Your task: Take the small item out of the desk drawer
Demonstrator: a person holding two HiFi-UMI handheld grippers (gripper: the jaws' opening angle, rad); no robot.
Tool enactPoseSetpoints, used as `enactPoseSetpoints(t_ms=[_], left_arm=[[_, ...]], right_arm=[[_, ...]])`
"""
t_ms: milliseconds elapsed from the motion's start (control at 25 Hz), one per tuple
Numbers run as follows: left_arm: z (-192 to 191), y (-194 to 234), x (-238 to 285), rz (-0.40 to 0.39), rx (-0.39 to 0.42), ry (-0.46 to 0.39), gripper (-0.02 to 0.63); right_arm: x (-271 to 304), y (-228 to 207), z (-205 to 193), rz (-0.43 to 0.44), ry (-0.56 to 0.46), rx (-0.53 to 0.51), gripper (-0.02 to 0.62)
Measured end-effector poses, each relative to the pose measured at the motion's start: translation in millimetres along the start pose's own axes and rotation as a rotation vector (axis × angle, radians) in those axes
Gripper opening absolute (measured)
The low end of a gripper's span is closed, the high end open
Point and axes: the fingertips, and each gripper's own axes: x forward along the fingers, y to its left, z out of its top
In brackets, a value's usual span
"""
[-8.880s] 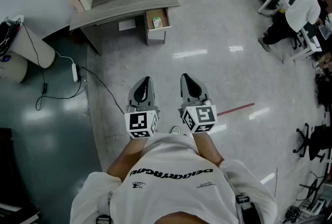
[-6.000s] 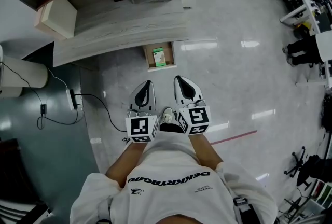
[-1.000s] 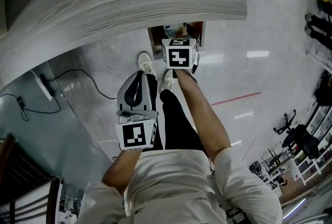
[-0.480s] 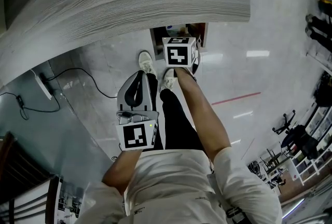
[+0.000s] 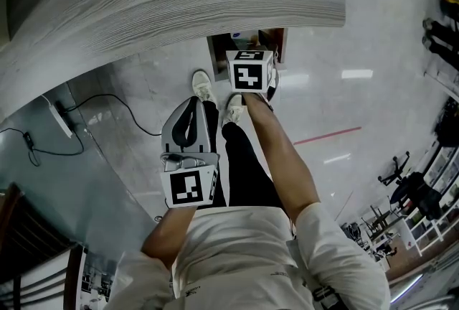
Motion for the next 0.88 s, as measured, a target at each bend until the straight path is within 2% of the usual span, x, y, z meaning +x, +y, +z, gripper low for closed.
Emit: enactPoseSetpoints(t_ms=[360, 560, 880], left_arm=[[6, -3, -7, 0.004, 0.022, -0.027, 0.015], [11, -10, -16, -0.001, 0.036, -0.042, 0.015], [32, -17, -27, 0.008, 0.047, -0.094, 0.015]], right_arm=[[-9, 0, 1, 0.031, -0.048, 0.024, 0.374], [-22, 2, 8, 0.042, -0.081, 0.005, 0.374], [-51, -1, 22, 0.061, -0.149, 0.011, 0.374]])
